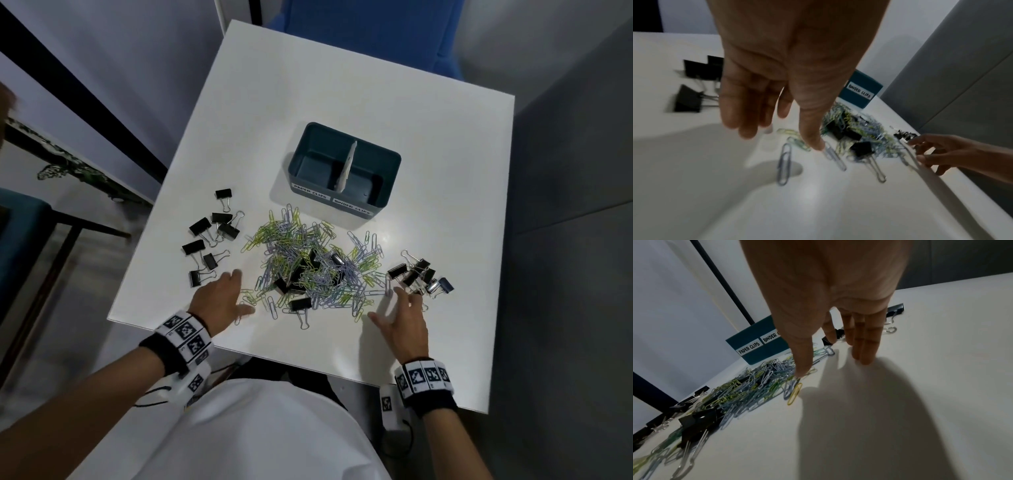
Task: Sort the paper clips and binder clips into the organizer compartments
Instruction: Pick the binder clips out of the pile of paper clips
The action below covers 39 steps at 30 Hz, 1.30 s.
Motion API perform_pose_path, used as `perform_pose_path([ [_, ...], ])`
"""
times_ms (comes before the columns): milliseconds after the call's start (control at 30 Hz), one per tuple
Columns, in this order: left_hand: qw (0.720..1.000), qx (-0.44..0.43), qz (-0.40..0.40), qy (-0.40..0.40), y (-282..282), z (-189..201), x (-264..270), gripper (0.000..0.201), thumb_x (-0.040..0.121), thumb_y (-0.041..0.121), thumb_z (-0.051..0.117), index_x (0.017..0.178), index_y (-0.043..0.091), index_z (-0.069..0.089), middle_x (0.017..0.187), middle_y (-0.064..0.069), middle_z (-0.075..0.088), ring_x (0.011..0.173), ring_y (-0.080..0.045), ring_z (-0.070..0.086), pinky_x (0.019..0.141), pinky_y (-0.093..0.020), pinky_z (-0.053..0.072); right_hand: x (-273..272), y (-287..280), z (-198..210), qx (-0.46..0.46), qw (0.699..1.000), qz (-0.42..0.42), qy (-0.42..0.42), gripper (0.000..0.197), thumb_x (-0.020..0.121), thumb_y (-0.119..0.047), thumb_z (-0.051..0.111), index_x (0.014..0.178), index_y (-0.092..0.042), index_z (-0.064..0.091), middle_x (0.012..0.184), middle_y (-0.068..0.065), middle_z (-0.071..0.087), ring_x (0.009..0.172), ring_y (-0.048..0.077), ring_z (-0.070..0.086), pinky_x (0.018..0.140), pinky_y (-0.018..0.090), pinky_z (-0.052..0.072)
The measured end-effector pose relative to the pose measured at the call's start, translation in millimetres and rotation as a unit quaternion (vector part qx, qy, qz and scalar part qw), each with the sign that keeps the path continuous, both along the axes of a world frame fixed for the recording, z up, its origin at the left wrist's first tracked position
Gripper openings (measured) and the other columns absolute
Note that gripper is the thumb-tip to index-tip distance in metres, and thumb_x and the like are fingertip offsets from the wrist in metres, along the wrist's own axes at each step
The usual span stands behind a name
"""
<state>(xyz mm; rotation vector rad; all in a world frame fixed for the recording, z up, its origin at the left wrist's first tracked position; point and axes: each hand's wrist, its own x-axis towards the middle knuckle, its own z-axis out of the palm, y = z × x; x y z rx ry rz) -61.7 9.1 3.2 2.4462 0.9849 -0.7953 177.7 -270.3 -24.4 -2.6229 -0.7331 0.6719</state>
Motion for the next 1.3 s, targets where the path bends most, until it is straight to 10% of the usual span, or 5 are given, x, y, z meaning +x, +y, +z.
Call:
perform_pose_path([
  [400, 0.964, -0.119, 0.096, -0.219, -13, -29, 42, 0.018, 0.080, 0.005, 0.068, 0.077, 0.011, 0.051, 0.063, 0.005, 0.054, 0.058, -0.018, 0.051, 0.053, -0.028, 0.039, -26, 61, -4, 0.083, 0.996, 0.034, 0.006, 0.045, 0.082, -0.010, 0.071, 0.124, -0.011, 0.053, 0.115, 0.013, 0.052, 0.090, 0.029, 0.059, 0.075, 0.041, 0.056],
  [600, 0.967, -0.036, 0.005, -0.251, -14, -14, 43, 0.012, 0.085, 0.014, 0.059, 0.093, 0.019, 0.051, 0.093, 0.003, 0.055, 0.070, -0.021, 0.056, 0.057, -0.034, 0.047, -42, 73, 9, 0.108, 0.984, 0.130, -0.055, 0.031, 0.083, -0.015, 0.069, 0.112, -0.012, 0.058, 0.110, 0.004, 0.056, 0.083, 0.014, 0.056, 0.067, 0.026, 0.055],
  [800, 0.980, -0.026, -0.064, -0.188, -30, -20, 49, 0.050, 0.084, 0.026, 0.069, 0.126, 0.017, 0.045, 0.119, -0.005, 0.045, 0.086, -0.024, 0.060, 0.061, -0.035, 0.053, -90, 99, -2, 0.065, 0.946, 0.315, -0.034, 0.031, 0.079, -0.020, 0.070, 0.107, -0.012, 0.059, 0.109, 0.011, 0.054, 0.092, 0.030, 0.056, 0.056, 0.037, 0.054],
  [1067, 0.979, -0.002, -0.037, -0.201, -33, -13, 63, 0.043, 0.080, 0.013, 0.063, 0.120, 0.014, 0.049, 0.112, -0.005, 0.052, 0.088, -0.030, 0.059, 0.059, -0.038, 0.048, -95, 114, -7, 0.076, 0.968, 0.237, -0.035, 0.028, 0.079, -0.021, 0.072, 0.098, -0.006, 0.057, 0.107, 0.013, 0.054, 0.088, 0.031, 0.056, 0.068, 0.040, 0.053],
  [1300, 0.939, 0.066, -0.122, -0.316, -14, 14, 55, 0.045, 0.076, 0.004, 0.070, 0.119, 0.010, 0.058, 0.106, -0.005, 0.063, 0.067, -0.016, 0.058, 0.047, -0.019, 0.037, -59, 97, 33, 0.247, 0.955, 0.026, 0.164, 0.023, 0.077, -0.013, 0.072, 0.094, -0.019, 0.058, 0.098, -0.003, 0.057, 0.083, 0.012, 0.055, 0.069, 0.024, 0.052],
])
